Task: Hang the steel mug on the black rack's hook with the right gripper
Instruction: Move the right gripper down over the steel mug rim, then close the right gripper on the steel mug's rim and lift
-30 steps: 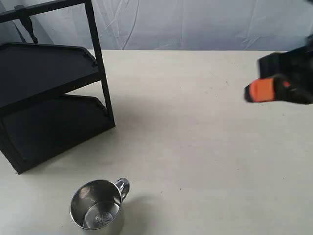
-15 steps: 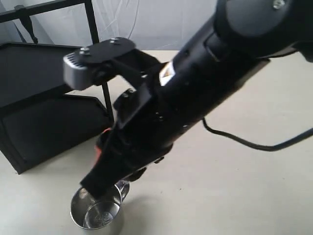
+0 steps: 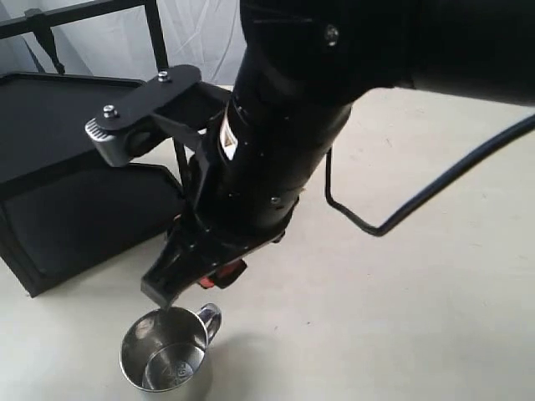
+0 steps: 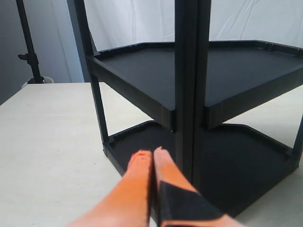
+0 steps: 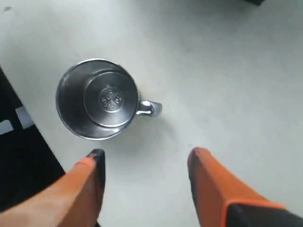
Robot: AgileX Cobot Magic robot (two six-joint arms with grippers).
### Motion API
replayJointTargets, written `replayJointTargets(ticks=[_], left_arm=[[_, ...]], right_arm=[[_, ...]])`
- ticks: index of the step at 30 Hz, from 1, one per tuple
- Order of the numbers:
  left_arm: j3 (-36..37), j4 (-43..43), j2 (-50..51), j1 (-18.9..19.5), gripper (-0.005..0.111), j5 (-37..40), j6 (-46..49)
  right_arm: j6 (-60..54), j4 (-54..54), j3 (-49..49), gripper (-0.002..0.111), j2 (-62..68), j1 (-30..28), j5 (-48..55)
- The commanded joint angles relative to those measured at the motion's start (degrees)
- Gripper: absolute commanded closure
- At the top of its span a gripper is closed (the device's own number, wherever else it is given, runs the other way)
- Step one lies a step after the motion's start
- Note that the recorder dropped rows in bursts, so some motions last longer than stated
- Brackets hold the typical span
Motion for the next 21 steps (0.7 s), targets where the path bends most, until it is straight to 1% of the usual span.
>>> replayJointTargets(ticks=[1, 3, 7, 13, 16, 21], left_arm=[[-0.12, 0.15, -0.27, -0.07, 0.105, -0.25, -0.12], [-0.12, 0.15, -0.27, -0.07, 0.105, -0.25, -0.12], [-0.12, 0.15, -0.27, -0.07, 0.105, -0.25, -0.12], [-0.12, 0.15, -0.27, -0.07, 0.105, -0.25, -0.12], [-0.12, 0.15, -0.27, -0.07, 0.105, -0.25, -0.12], [-0.12, 0.15, -0.27, -0.07, 0.105, -0.25, -0.12]], right_arm=[[18.60, -4.07, 0.29, 0.055, 1.82, 0.10, 5.37], [24.08, -3.31, 1.57, 0.055, 2.69, 0.10, 5.49], [30.96, 5.06, 3.50, 0.055, 2.90, 0.10, 3.41], [43.61, 11.27, 5.04, 0.055, 2.90, 0.10, -3.85], [46.86, 13.96, 6.54, 0.055, 3.19, 0.20, -7.23], [46.86, 19.02, 8.97, 0.055, 7.13, 0.20, -6.67]])
